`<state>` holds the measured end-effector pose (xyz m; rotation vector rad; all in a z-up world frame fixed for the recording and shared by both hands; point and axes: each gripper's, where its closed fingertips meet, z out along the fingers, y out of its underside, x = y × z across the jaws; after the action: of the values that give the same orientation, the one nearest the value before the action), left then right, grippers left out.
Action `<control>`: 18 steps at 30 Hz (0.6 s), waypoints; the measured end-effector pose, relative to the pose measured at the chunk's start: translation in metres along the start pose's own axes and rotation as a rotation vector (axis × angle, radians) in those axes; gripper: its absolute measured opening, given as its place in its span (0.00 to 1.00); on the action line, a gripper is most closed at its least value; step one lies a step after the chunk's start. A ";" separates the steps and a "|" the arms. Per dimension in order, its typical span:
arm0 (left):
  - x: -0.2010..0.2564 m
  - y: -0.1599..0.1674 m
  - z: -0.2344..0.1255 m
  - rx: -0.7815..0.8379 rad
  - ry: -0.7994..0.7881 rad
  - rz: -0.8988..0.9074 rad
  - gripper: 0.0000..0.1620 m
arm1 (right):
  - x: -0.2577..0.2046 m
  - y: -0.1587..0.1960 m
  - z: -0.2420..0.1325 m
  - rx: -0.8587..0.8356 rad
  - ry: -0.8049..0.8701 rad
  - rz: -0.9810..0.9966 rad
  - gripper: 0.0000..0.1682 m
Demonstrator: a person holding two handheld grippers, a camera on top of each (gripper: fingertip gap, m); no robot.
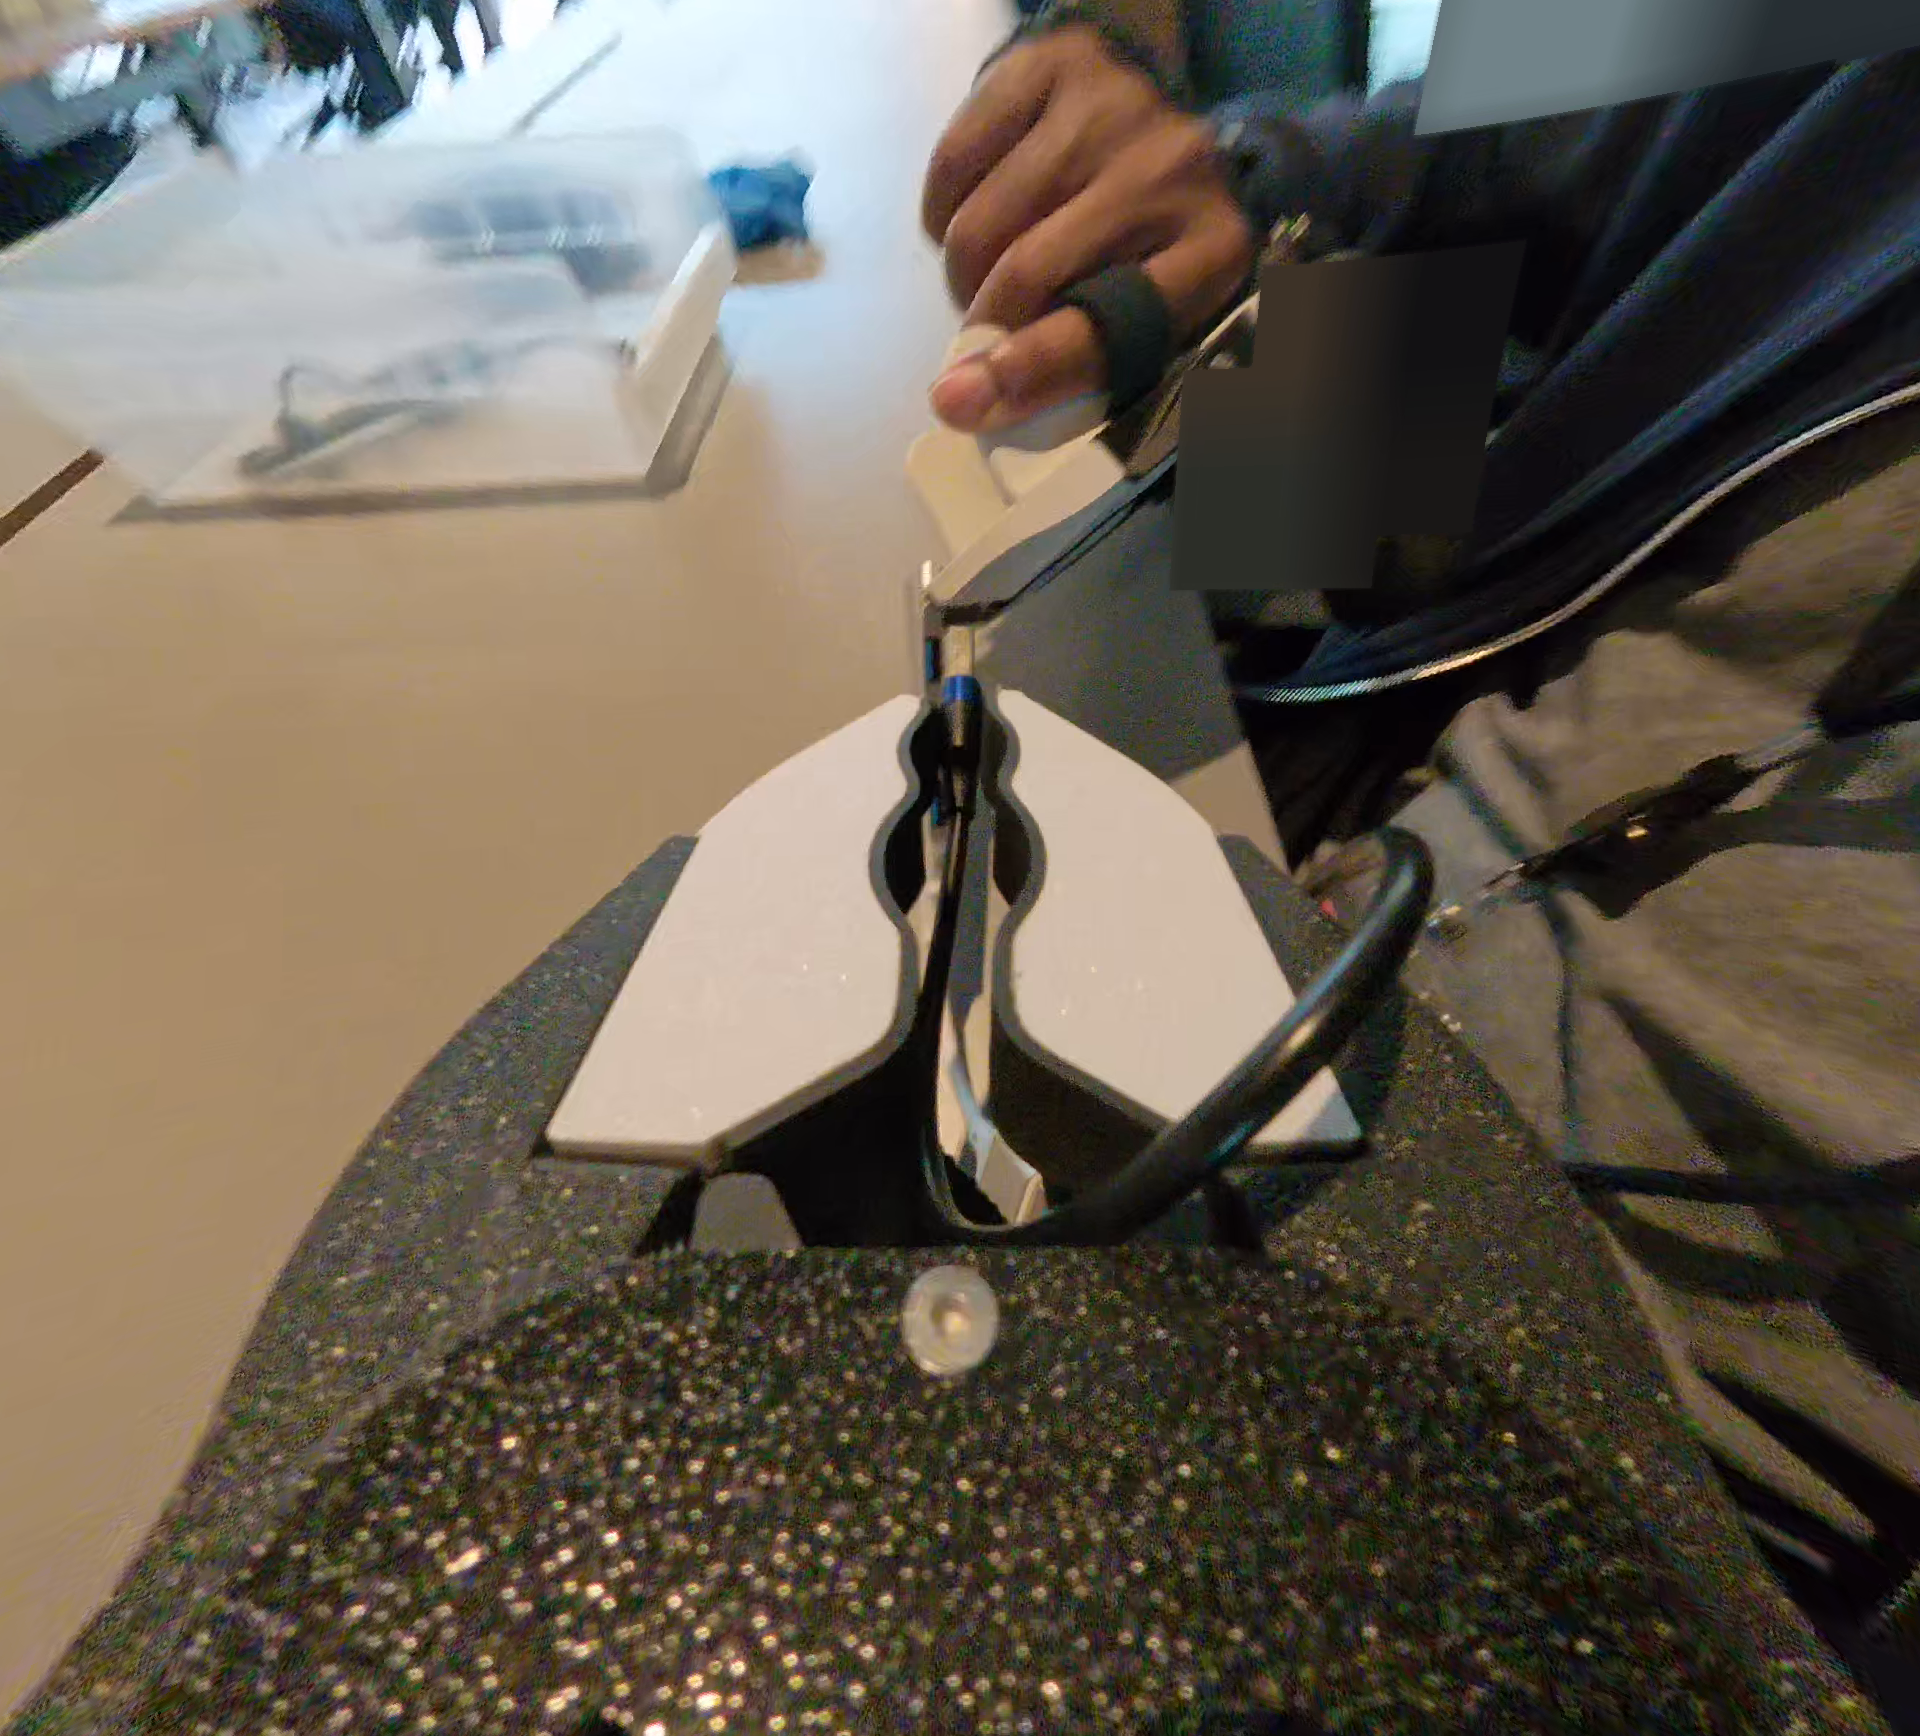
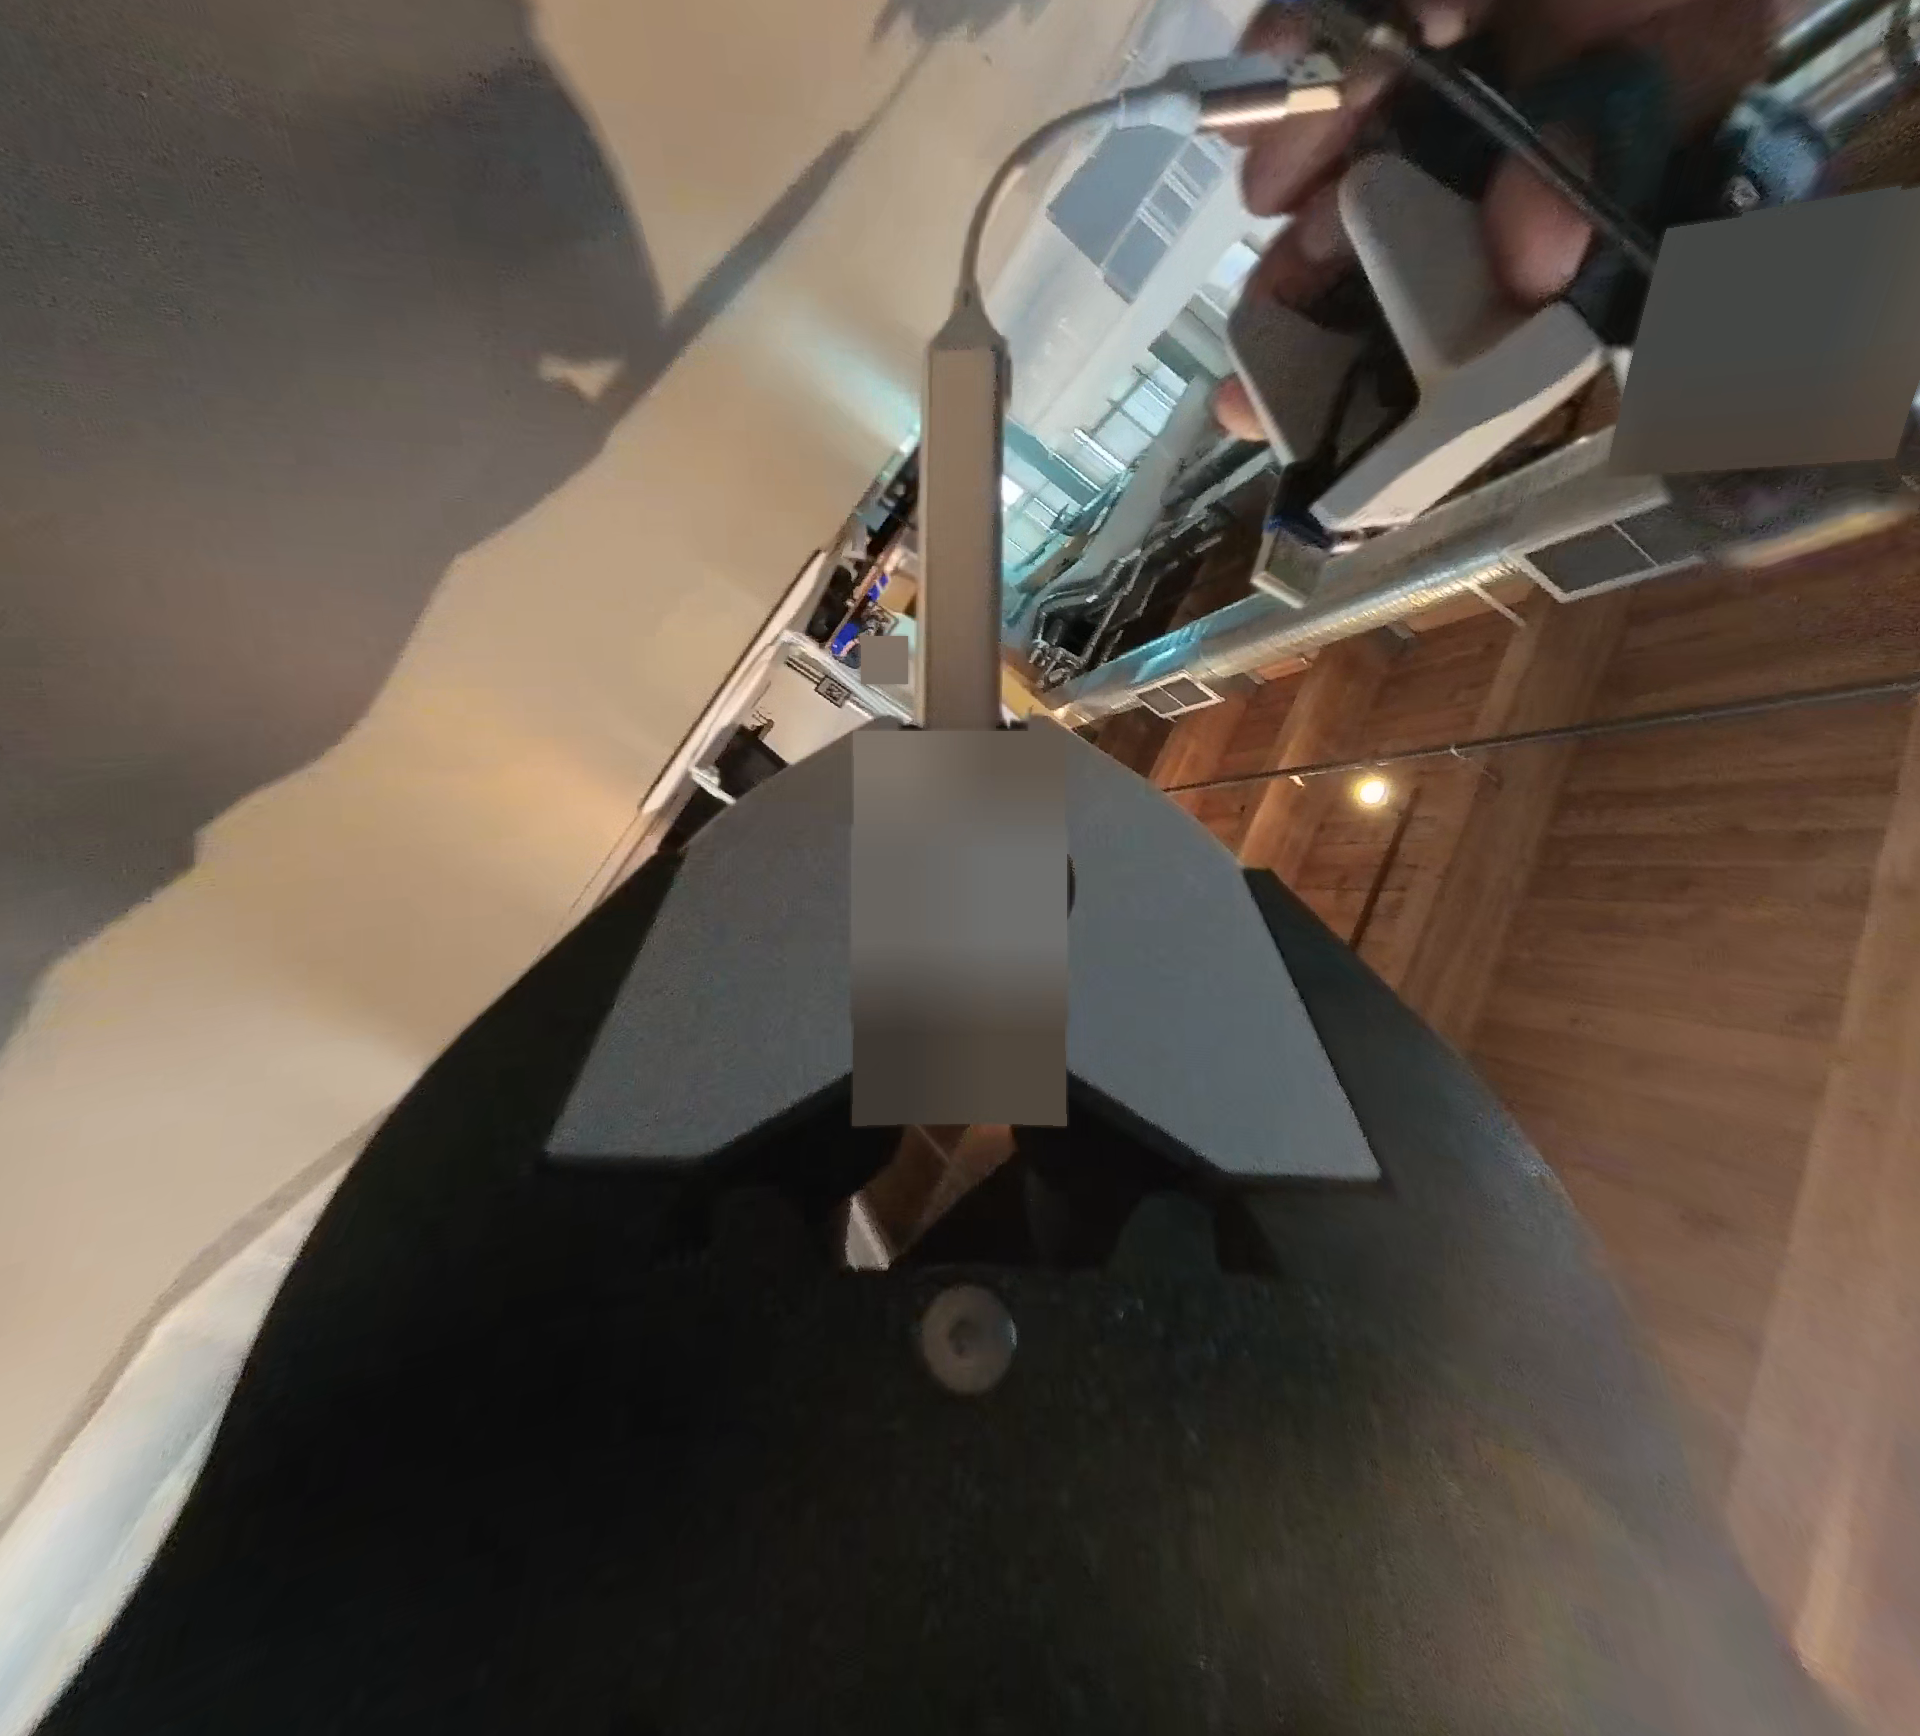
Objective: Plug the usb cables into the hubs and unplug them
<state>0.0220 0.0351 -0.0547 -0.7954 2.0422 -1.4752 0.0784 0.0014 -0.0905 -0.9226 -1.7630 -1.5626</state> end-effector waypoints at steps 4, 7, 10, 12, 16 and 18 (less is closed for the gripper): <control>0.008 -0.016 -0.014 0.266 0.130 -0.029 0.05 | 0.018 0.005 -0.002 -0.011 0.044 0.004 0.10; 0.012 -0.022 -0.025 0.379 0.181 -0.038 0.05 | 0.030 0.006 -0.003 -0.014 0.067 -0.004 0.10; 0.014 -0.024 -0.028 0.404 0.195 -0.032 0.05 | 0.036 0.003 -0.004 -0.007 0.081 -0.001 0.10; 0.015 -0.024 -0.027 0.399 0.198 -0.024 0.04 | 0.037 0.001 -0.004 -0.003 0.085 -0.001 0.10; 0.016 -0.023 -0.024 0.380 0.195 -0.019 0.05 | 0.034 0.001 -0.004 -0.006 0.077 0.006 0.10; 0.017 -0.020 -0.020 0.355 0.190 -0.016 0.05 | 0.033 0.001 -0.004 -0.006 0.072 0.008 0.10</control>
<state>-0.0005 0.0316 -0.0304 -0.5454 1.8251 -1.9141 0.0607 0.0005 -0.0628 -0.8645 -1.7029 -1.5772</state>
